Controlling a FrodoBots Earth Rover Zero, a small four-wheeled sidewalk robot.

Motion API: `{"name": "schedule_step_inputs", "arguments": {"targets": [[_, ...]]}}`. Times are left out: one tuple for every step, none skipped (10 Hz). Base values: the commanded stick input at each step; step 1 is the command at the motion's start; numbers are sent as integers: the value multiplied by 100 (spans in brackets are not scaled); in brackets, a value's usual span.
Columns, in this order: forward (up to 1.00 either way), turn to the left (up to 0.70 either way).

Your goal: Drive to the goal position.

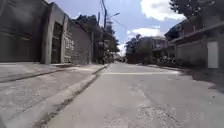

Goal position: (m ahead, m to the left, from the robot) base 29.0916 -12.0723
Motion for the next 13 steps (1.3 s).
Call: {"name": "schedule_step_inputs", "arguments": {"targets": [[100, -6], [100, -31], [100, -18], [100, -1], [100, 0], [100, 0], [100, 0], [100, 0], [100, 0], [100, 0], [100, 0], [100, 0], [100, 0]]}}
